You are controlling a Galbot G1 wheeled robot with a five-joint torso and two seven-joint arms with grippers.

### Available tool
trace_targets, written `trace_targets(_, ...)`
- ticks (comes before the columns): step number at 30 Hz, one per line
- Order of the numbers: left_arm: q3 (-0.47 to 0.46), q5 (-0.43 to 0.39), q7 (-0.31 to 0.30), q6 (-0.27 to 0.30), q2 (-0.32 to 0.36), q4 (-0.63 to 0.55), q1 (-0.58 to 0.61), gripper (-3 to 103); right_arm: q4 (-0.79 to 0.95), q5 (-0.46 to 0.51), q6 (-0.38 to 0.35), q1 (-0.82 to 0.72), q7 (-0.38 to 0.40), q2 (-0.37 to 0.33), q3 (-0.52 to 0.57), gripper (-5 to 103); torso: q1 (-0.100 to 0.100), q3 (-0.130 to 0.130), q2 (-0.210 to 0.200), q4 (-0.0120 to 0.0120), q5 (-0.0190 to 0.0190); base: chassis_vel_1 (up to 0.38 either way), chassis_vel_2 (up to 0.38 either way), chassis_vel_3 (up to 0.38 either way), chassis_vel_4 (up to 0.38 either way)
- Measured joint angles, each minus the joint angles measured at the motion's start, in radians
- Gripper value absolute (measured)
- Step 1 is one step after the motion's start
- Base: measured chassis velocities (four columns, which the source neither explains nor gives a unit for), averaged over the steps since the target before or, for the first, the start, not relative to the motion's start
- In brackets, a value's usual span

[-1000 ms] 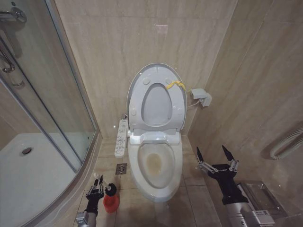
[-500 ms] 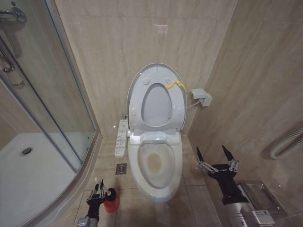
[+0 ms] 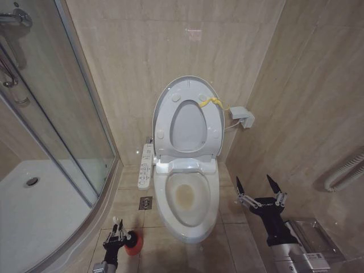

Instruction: Open the toilet lid, clean the toilet bowl with a toilet brush, close the toilet lid, and flush.

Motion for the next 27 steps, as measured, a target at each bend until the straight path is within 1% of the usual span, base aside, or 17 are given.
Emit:
trace_targets(1,0.001,-0.001,0.007,-0.008,0.001,0.019,-0.009,16,0.0,0.0,0.0,0.0,0.0,0.0,0.0,100,0.0,0.0,0.0,0.0,0.0,0.0,0.0,0.0,0.0)
trace_targets(4,0.006,0.012,0.041,-0.052,0.001,0.122,-0.05,16,0.0,0.0,0.0,0.0,0.0,0.0,0.0,100,0.0,0.0,0.0,-0.0001,0.0,0.0,0.0,0.0,0.0)
trace_targets(5,0.006,0.012,0.041,-0.052,0.001,0.122,-0.05,16,0.0,0.0,0.0,0.0,0.0,0.0,0.0,100,0.0,0.0,0.0,-0.0001,0.0,0.0,0.0,0.0,0.0)
trace_targets(7,0.006,0.029,0.066,-0.095,-0.002,0.197,-0.081,16,0.0,0.0,0.0,0.0,0.0,0.0,0.0,100,0.0,0.0,0.0,0.0002,-0.0001,0.0,0.0,0.0,0.0)
trace_targets(9,0.002,0.05,0.09,-0.148,-0.003,0.271,-0.118,16,0.0,0.0,0.0,0.0,0.0,0.0,0.0,100,0.0,0.0,0.0,-0.0003,0.0001,0.0,0.0,0.0,0.0)
trace_targets(10,0.002,0.05,0.09,-0.148,-0.003,0.271,-0.118,16,0.0,0.0,0.0,0.0,0.0,0.0,0.0,100,0.0,0.0,0.0,-0.0003,0.0001,0.0,0.0,0.0,0.0)
trace_targets(11,0.0,0.051,0.102,-0.164,-0.003,0.294,-0.13,16,0.0,0.0,0.0,0.0,0.0,0.0,0.0,100,0.0,0.0,0.0,-0.0004,0.0002,0.0,0.0,0.0,0.0)
trace_targets(12,0.0,0.05,0.114,-0.175,-0.002,0.313,-0.14,16,0.0,0.0,0.0,0.0,0.0,0.0,0.0,100,0.0,0.0,0.0,-0.0001,0.0002,0.0,0.0,0.0,0.0)
trace_targets(16,0.003,0.023,0.171,-0.236,-0.002,0.4,-0.198,16,0.0,0.0,0.0,0.0,0.0,0.0,0.0,100,0.0,0.0,0.0,0.0,0.0002,0.0,0.0,0.0,0.0)
trace_targets(21,0.005,0.004,0.194,-0.26,-0.007,0.437,-0.235,16,0.0,0.0,0.0,0.0,0.0,0.0,0.0,100,0.0,0.0,0.0,0.0001,-0.0001,0.0,0.0,0.0,0.0)
trace_targets(27,0.005,0.005,0.197,-0.258,-0.006,0.414,-0.229,16,0.0,0.0,0.0,0.0,0.0,0.0,0.0,100,0.0,0.0,0.0,0.0001,-0.0001,0.0,0.0,0.0,0.0)
